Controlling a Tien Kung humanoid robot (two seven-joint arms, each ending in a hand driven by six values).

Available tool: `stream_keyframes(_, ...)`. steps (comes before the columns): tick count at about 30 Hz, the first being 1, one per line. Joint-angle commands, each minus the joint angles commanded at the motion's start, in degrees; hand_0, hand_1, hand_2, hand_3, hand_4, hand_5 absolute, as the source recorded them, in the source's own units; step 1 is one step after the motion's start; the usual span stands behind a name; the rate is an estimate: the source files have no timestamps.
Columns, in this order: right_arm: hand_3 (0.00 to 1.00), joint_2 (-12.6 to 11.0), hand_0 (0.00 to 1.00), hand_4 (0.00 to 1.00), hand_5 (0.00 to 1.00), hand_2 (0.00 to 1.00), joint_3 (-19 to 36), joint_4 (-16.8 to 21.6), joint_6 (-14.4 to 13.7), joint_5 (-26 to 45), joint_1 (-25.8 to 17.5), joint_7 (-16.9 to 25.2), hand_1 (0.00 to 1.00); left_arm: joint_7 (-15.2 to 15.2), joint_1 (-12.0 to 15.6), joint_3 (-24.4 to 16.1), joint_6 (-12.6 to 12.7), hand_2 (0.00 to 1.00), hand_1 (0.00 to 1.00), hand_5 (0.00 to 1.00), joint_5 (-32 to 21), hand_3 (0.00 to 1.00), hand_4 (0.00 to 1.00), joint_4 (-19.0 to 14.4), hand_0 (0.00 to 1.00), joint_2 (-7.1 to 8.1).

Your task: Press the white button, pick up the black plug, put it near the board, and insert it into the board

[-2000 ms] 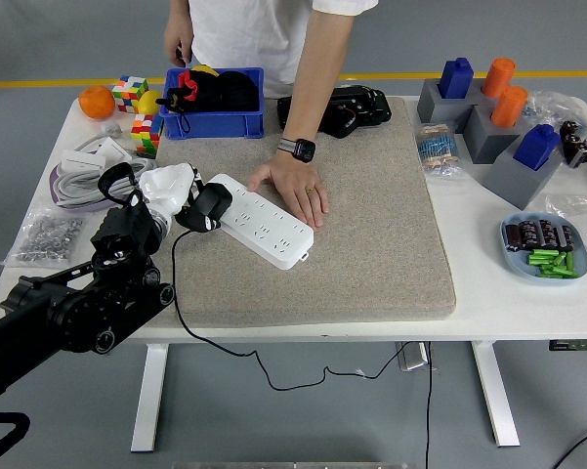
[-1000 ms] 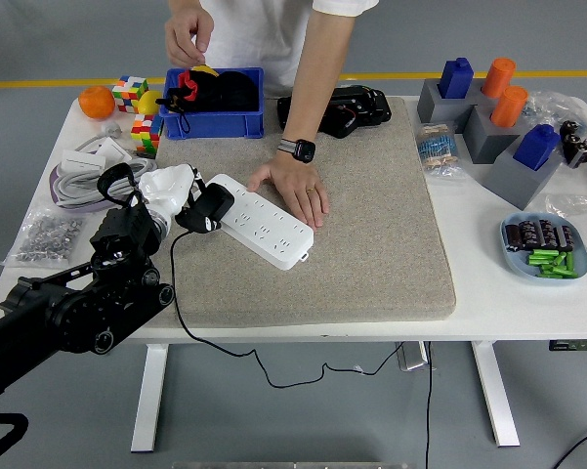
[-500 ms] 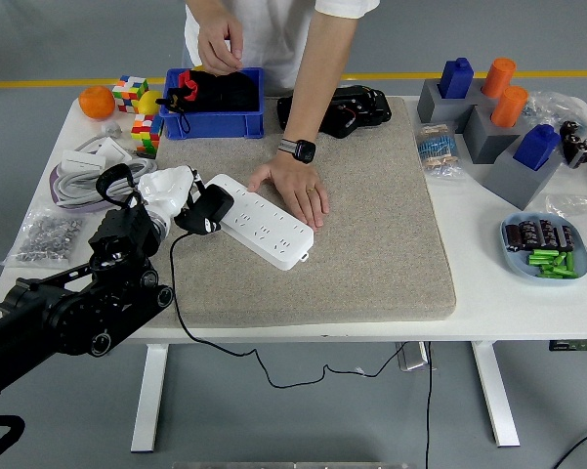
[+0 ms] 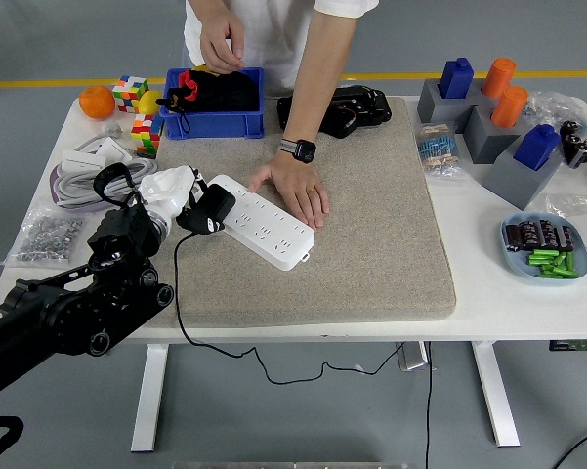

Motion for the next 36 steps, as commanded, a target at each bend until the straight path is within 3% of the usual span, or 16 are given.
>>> stream_keyframes(3, 0.625, -0.01, 0.643, 0.670, 0.401, 0.650, -0.05, -0.02, 0.02, -0.02, 0.03, 0.01, 0.610, -0.32, 0.06, -0.11, -0.01, 0.618, 0.739, 0.451, -0.59, 0.736, 0.988, -0.02, 0.585, 0.03)
stream_keyframes(4, 0.624, 0.01, 0.643, 0.669, 0.400, 0.650, 0.00, -0.03, 0.01, -0.04, 0.04, 0.02, 0.608, -0.42, 0.06, -0.13, 0.04, 0.772, 0.856, 0.554, -0.66, 0.821, 0.998, -0.04, 0.778, 0.04)
stream_keyframes(9, 0.624, 0.05, 0.643, 0.669, 0.400, 0.650, 0.05, -0.01, 0.02, -0.02, 0.08, 0.04, 0.608, -0.86, 0.08, -0.16, 0.13, 0.772, 0.856, 0.554, -1.13, 0.821, 0.998, 0.16, 0.778, 0.07)
stream_keyframes(10, 0.624, 0.04, 0.644, 0.669, 0.400, 0.650, 0.05, 0.00, 0.02, -0.01, 0.09, 0.05, 0.608, -0.88, 0.09, -0.17, 0.11, 0.914, 0.932, 0.632, -1.15, 0.927, 0.998, 0.18, 0.871, 0.08)
stream_keyframes(15, 0.624, 0.03, 0.644, 0.669, 0.400, 0.650, 0.01, -0.02, 0.03, -0.04, 0.06, 0.05, 0.608, -1.16, 0.28, -0.33, -0.20, 0.914, 0.932, 0.632, -1.60, 0.927, 0.998, -0.48, 0.871, 0.24)
stream_keyframes(17, 0.624, 0.07, 0.643, 0.668, 0.396, 0.650, 0.04, 0.00, 0.03, -0.05, 0.04, 0.07, 0.609, -1.53, 0.64, -0.82, 0.01, 0.958, 0.972, 0.684, -1.65, 0.972, 0.998, -1.30, 0.910, 0.38)
stream_keyframes(20, 0.624, 0.12, 0.643, 0.668, 0.396, 0.650, 0.04, 0.04, 0.03, -0.07, 0.05, 0.09, 0.609, -3.35, 1.67, -1.69, 1.56, 0.958, 0.972, 0.684, -1.31, 0.972, 0.998, -3.25, 0.910, 0.94)
stream_keyframes(23, 0.623, 0.17, 0.643, 0.667, 0.398, 0.650, 0.14, -0.01, -0.01, -0.10, 0.01, 0.12, 0.604, -7.08, 3.96, -2.44, 5.09, 0.944, 0.965, 0.703, 0.15, 0.949, 0.998, -7.12, 0.919, 2.60)
stream_keyframes(27, 0.623, 0.20, 0.643, 0.667, 0.398, 0.650, 0.32, -0.08, -0.02, -0.17, -0.15, 0.10, 0.604, -9.34, 6.90, -2.53, 7.00, 0.944, 0.965, 0.703, 2.22, 0.949, 0.998, -12.06, 0.919, 4.97)
stream_keyframes(28, 0.623, 0.18, 0.643, 0.667, 0.396, 0.650, 0.35, -0.09, -0.04, -0.15, -0.15, 0.13, 0.603, -9.64, 7.60, -2.47, 7.12, 0.901, 0.948, 0.701, 2.60, 0.870, 0.998, -13.24, 0.934, 5.62)
stream_keyframes(32, 0.623, 0.16, 0.643, 0.667, 0.396, 0.650, 0.67, -0.01, -0.07, -0.16, -0.10, 0.16, 0.603, -10.62, 9.87, -2.01, 6.61, 0.901, 0.948, 0.701, 4.18, 0.870, 0.998, -16.05, 0.934, 7.85)
stream_keyframes(33, 0.623, 0.14, 0.643, 0.667, 0.396, 0.650, 0.72, 0.02, -0.08, -0.14, -0.09, 0.18, 0.603, -11.17, 10.36, -1.86, 6.68, 0.901, 0.948, 0.701, 4.34, 0.870, 0.998, -16.35, 0.934, 8.32)
stream_keyframes(34, 0.623, 0.13, 0.643, 0.666, 0.396, 0.650, 0.77, 0.01, -0.10, -0.15, -0.07, 0.19, 0.603, -11.55, 10.78, -1.75, 6.52, 0.905, 0.965, 0.669, 4.41, 0.880, 0.937, -16.39, 0.948, 8.71)
stream_keyframes(36, 0.623, 0.11, 0.643, 0.666, 0.396, 0.650, 0.80, 0.03, -0.10, -0.13, -0.02, 0.21, 0.603, -11.96, 11.25, -1.56, 6.24, 0.905, 0.965, 0.669, 4.39, 0.880, 0.937, -16.17, 0.948, 9.15)
